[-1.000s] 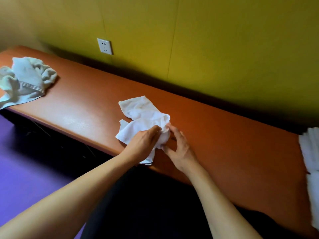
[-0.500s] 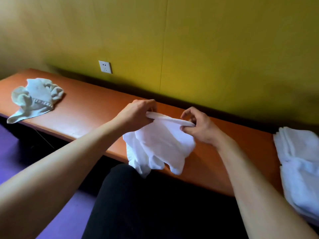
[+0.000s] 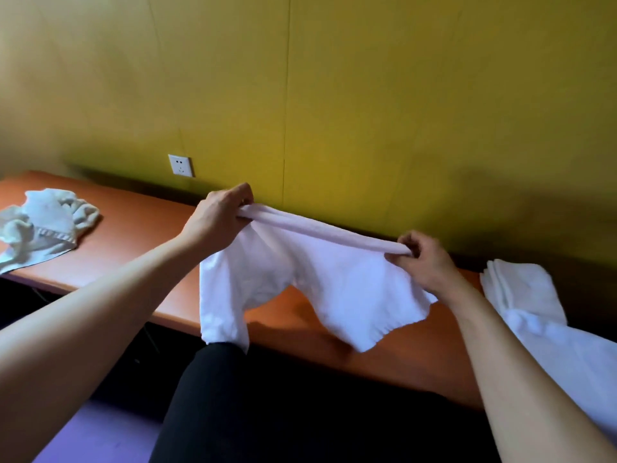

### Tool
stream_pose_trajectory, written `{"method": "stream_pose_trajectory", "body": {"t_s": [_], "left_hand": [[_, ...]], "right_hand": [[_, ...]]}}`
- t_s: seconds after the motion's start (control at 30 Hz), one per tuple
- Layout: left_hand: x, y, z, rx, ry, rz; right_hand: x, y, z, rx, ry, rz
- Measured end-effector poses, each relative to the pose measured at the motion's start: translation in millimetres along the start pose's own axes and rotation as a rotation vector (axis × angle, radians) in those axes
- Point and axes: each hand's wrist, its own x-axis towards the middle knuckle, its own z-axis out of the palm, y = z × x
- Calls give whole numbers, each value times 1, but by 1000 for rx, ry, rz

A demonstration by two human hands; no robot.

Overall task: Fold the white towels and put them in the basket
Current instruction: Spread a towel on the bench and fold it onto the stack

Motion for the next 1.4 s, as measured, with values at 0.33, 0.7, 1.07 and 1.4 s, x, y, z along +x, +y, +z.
{"method": "stream_pose_trajectory", "body": {"t_s": [0.33, 0.7, 1.07, 1.4], "left_hand": [[-2, 96, 28, -301, -256, 218], [14, 110, 26, -385, -114, 56], [20, 121, 21, -746, -332, -85], [72, 113, -3, -451, -259, 59]], "right_hand": [[11, -88, 31, -61, 43, -272], [5, -25, 14, 266, -80, 190], [12, -82, 19, 272, -95, -259], [39, -77, -44, -532, -350, 47]]}}
